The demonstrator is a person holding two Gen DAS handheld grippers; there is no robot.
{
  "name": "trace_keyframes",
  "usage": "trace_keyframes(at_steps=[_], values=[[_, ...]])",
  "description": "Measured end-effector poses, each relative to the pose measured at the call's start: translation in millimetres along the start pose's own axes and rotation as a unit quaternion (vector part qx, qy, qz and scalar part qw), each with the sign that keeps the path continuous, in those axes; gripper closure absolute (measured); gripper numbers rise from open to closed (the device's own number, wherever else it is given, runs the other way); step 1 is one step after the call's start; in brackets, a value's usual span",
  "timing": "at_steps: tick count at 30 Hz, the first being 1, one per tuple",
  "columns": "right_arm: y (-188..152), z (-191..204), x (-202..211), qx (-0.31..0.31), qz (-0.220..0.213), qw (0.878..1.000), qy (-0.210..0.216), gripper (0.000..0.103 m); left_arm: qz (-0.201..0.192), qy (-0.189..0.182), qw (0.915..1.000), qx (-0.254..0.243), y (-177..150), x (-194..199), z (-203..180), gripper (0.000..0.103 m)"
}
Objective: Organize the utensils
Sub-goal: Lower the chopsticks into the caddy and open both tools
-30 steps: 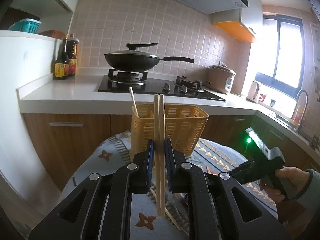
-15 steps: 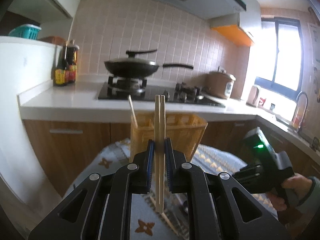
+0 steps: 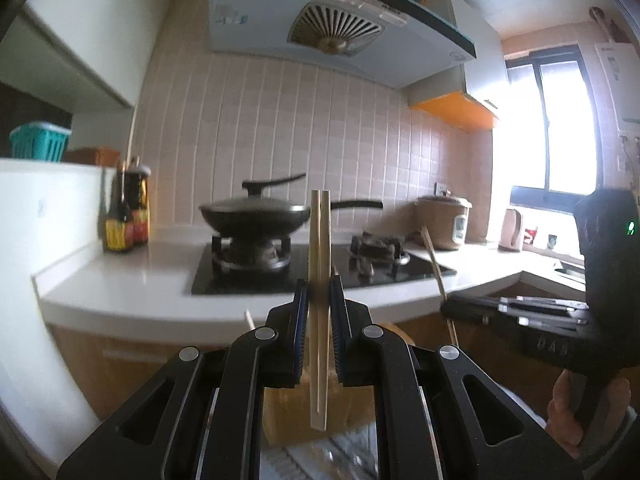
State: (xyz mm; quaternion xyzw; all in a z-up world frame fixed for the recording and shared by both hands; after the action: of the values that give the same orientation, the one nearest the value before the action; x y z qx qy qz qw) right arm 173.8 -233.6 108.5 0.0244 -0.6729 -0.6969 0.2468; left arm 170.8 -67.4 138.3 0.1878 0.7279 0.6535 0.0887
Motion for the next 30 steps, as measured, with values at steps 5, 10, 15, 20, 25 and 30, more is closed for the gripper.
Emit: trace_keyframes(at_steps=[5, 10, 15, 20, 25, 30], values=[[42, -25, -17, -0.005, -0.082, 0.995, -0.064, 0.098, -0.030, -0.006, 0.9995, 0.008, 25, -16, 2, 0.094], [58, -45, -47, -0.013, -0.100, 0.991, -0.089, 0.098, -0.045, -0.019, 0.9985, 0.024, 34, -42, 1, 0.095], [51, -60, -72, -0.012, -0.098, 0.990, -0.096, 0.098, -0.030, -0.017, 0.9991, 0.023, 17, -72, -3, 0.098], [32, -69, -97, -0.007, -0.075, 0.992, -0.101, 0.098, 0.002, -0.015, 0.9993, 0.033, -9, -100, 4, 0.102], [18, -73, -100, -0.003, -0.074, 0.991, -0.112, 0.098, 0.027, -0.020, 0.9976, 0.061, -21, -101, 27, 0.102], [7, -69, -108, 0.015, -0.069, 0.990, -0.123, 0.098, 0.037, -0.019, 0.9970, 0.065, -24, -97, 34, 0.102]])
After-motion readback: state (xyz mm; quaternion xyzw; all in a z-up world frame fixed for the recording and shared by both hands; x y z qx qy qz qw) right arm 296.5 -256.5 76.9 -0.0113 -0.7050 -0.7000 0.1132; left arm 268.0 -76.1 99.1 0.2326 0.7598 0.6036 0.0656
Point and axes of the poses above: each gripper's, at about its wrist camera, not at the fingertips, and x roughly against the way its jaws point, z to its left, y to its top, the point moved 6 cm from there along -x, roughly the way its jaws point, and after that the axes turned 4 degrees about x, right-handed, at the moved point
